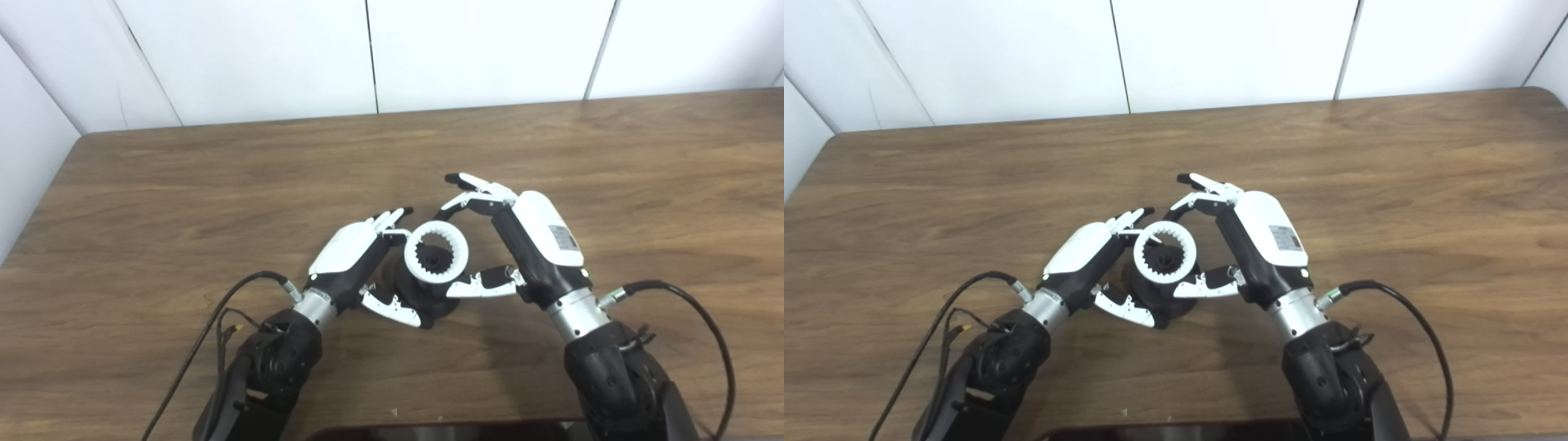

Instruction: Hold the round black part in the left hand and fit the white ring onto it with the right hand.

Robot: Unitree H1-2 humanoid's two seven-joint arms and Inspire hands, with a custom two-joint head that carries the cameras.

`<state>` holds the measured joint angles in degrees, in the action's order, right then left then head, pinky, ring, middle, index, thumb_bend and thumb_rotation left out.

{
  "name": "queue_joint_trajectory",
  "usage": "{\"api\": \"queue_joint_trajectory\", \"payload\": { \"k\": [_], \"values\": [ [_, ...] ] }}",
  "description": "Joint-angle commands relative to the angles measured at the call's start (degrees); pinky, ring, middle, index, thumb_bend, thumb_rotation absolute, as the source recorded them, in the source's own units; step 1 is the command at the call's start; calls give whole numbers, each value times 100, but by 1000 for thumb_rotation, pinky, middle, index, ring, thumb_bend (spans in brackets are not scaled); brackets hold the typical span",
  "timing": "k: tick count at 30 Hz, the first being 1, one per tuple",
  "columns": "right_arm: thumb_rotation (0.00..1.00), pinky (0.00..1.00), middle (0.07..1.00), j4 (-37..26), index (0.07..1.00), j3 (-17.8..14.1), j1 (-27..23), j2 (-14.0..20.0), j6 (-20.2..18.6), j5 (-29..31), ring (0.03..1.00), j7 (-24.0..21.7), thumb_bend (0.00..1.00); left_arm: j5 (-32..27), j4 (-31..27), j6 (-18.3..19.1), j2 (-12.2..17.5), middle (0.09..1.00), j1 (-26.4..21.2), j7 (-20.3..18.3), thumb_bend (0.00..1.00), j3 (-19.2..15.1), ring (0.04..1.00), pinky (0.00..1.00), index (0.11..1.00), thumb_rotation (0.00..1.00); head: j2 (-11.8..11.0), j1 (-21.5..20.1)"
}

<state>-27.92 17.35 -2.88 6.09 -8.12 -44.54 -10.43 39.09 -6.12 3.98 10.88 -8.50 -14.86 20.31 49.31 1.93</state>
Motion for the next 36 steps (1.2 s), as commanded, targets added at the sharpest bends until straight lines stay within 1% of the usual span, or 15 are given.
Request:
{"api": "queue_joint_trajectory", "payload": {
  "k": [1,6,8,13,17,29,36],
  "values": [
    [158,895,871,-82,496,23,-221,-90,109,-48,858,20,521,108,-37,-129,6,1000,-119,219,956,19,1000,1000,607,312,14,5],
    [158,891,863,65,495,70,-306,-111,119,-75,853,-9,521,186,-10,-132,-23,1000,-118,284,966,82,1000,1000,613,296,12,19],
    [157,882,864,148,495,85,-330,-100,138,-85,851,-8,522,215,-24,-120,-29,1000,-117,293,965,103,1000,1000,615,308,13,32],
    [157,853,863,329,495,119,-371,-49,168,-144,846,3,522,218,-83,-53,-42,1000,-114,258,963,109,1000,1000,618,308,41,35],
    [157,850,861,395,495,97,-342,18,177,-158,843,29,522,188,-117,-35,-40,1000,-113,235,961,92,1000,1000,618,314,76,22],
    [157,869,863,274,495,10,-269,187,111,-160,849,-9,522,60,-209,14,46,1000,-146,109,957,-37,1000,1000,618,306,147,-226],
    [159,889,867,133,496,-86,-222,289,18,-195,852,-98,521,23,-221,7,80,1000,-172,66,959,-93,1000,1000,615,301,193,-251]
  ]
}}
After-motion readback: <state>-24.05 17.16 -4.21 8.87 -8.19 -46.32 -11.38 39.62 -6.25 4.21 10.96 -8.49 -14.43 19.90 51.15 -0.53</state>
